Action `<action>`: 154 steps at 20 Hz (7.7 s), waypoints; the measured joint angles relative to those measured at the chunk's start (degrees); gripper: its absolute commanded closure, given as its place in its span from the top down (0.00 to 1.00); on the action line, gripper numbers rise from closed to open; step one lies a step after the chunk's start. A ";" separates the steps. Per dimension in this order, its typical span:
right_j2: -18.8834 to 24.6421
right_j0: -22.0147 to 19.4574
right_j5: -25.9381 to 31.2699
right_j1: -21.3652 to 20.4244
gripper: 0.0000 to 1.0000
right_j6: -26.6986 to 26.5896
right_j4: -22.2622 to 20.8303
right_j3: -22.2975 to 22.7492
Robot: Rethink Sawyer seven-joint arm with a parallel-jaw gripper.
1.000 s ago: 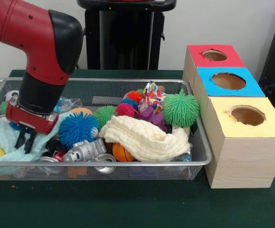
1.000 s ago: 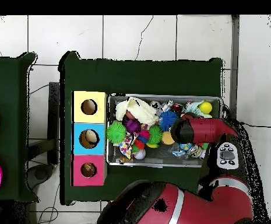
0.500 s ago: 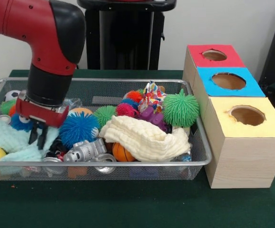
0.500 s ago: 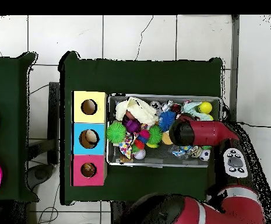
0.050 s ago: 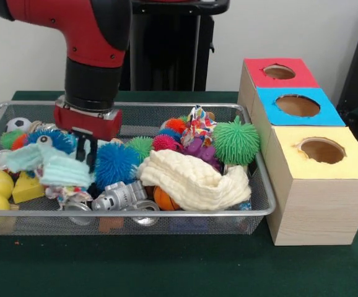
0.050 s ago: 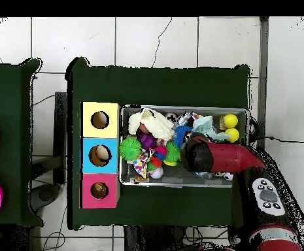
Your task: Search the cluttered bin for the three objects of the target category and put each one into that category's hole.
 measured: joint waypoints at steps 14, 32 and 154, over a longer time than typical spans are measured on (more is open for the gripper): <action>2.06 2.33 -0.02 -3.58 0.00 0.00 7.95 7.99; -2.55 12.81 -4.29 -4.96 0.00 0.00 12.81 11.18; -14.33 6.41 -2.77 6.85 1.00 -0.01 9.14 0.38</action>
